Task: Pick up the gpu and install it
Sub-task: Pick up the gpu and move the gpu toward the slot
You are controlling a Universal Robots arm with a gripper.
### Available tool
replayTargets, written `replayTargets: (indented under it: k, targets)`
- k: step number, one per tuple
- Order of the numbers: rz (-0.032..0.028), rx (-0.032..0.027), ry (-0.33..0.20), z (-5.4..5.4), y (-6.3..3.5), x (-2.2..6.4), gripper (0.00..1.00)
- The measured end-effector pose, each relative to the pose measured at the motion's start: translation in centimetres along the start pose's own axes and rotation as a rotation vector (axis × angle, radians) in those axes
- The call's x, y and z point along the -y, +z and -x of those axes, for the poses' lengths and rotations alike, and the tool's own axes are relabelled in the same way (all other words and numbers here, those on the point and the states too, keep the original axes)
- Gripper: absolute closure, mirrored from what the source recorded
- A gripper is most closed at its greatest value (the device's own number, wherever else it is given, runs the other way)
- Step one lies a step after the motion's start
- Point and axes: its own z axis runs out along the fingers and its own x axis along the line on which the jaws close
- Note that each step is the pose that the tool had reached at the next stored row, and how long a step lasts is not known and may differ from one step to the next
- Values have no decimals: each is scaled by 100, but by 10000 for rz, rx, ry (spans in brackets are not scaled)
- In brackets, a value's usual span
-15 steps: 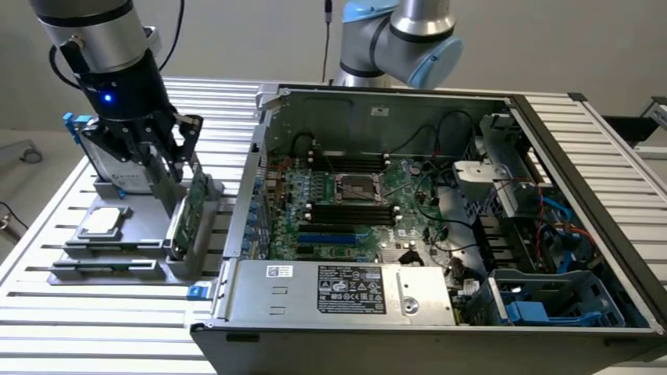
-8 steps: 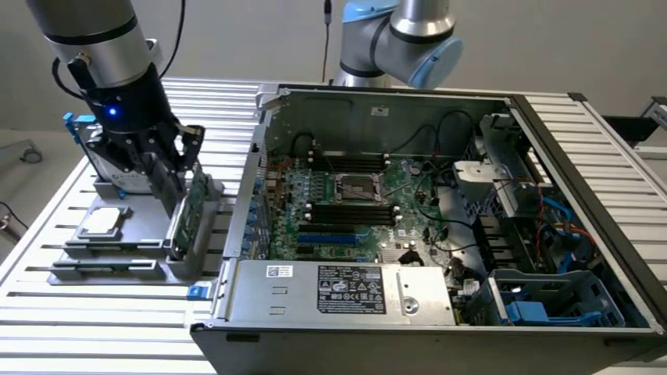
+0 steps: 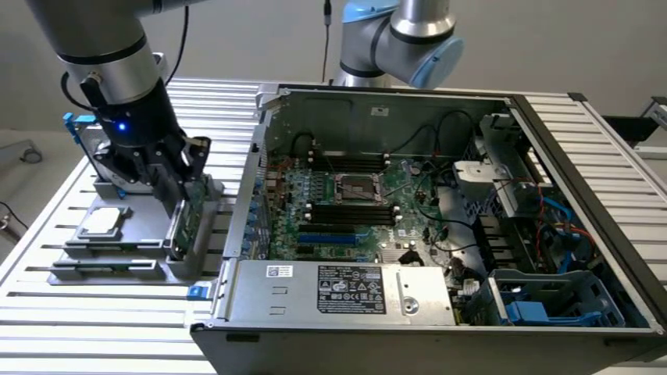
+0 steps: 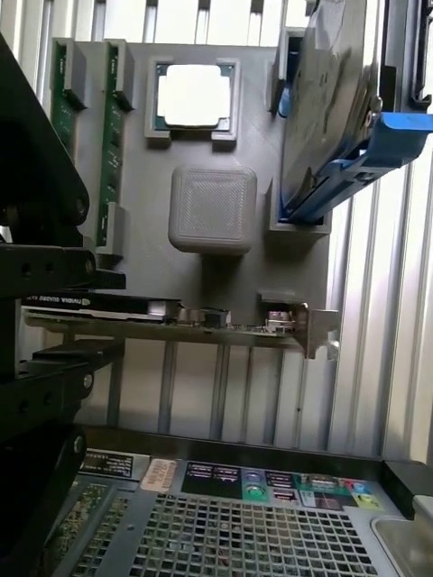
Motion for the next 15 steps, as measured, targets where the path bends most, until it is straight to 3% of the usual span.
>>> replayTargets:
  k: [2,3,11,15]
  targets:
    - [0,1,1,1,36,7,62]
    - [0,1,1,1,54,9,55]
    - [0,3,49,3,200,7,55]
    - [-2,7,165,6,274,-33,55]
